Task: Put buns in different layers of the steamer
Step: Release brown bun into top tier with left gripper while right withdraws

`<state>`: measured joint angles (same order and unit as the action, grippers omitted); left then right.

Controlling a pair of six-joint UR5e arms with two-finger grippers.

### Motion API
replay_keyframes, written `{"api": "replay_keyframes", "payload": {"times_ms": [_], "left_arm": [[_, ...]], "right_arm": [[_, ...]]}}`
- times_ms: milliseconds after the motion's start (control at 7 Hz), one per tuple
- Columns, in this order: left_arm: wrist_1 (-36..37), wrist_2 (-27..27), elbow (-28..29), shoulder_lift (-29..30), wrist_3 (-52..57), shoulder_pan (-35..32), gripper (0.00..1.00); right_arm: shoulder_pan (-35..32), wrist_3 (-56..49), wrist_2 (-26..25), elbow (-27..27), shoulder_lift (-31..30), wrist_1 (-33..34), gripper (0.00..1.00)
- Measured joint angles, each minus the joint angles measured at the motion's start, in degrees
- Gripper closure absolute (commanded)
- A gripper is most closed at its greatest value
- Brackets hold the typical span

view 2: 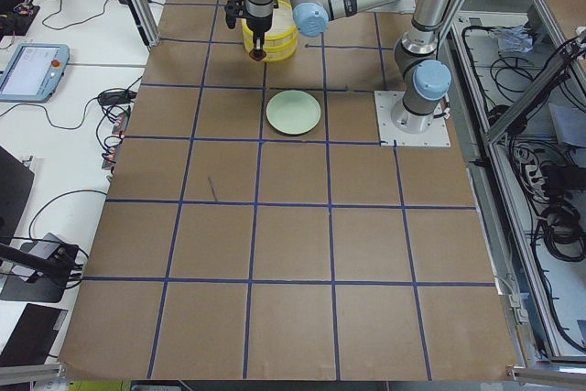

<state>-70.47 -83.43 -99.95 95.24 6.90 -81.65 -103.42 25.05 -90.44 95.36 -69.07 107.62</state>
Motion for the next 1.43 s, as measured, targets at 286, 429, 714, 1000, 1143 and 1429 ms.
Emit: {"api": "replay_keyframes", "payload": {"times_ms": [286, 429, 714, 1000, 1143, 1429], "left_arm": [[0.14, 0.41, -0.05, 0.19, -3.85, -2.48, 0.99], [0.33, 0.99, 0.01, 0.25, -7.25, -4.33, 1.00], [2.58, 4.23, 0.09, 0.77, -17.96, -9.13, 0.99], [9.44, 6.79, 0.07, 3.42, -31.61, -16.29, 0.99], [13.96, 7.29, 0.04, 5.77, -37.73, -20.05, 0.96], [20.66, 7.44, 0.02, 9.88, -45.03, -24.84, 0.11]], "right_arm": [[0.97, -2.68, -0.64, -0.84, -0.67, 0.16, 0.16], [2.62, -5.90, -1.68, -2.02, -2.02, -0.23, 0.16], [8.54, -12.93, -2.14, -5.07, -7.00, -5.16, 0.16], [11.59, -17.28, -2.04, -8.82, -13.02, -12.39, 0.16], [11.85, -20.73, -1.96, -11.09, -15.82, -16.99, 0.12], [12.19, -29.23, -1.62, -13.10, -19.12, -21.97, 0.06]]}}
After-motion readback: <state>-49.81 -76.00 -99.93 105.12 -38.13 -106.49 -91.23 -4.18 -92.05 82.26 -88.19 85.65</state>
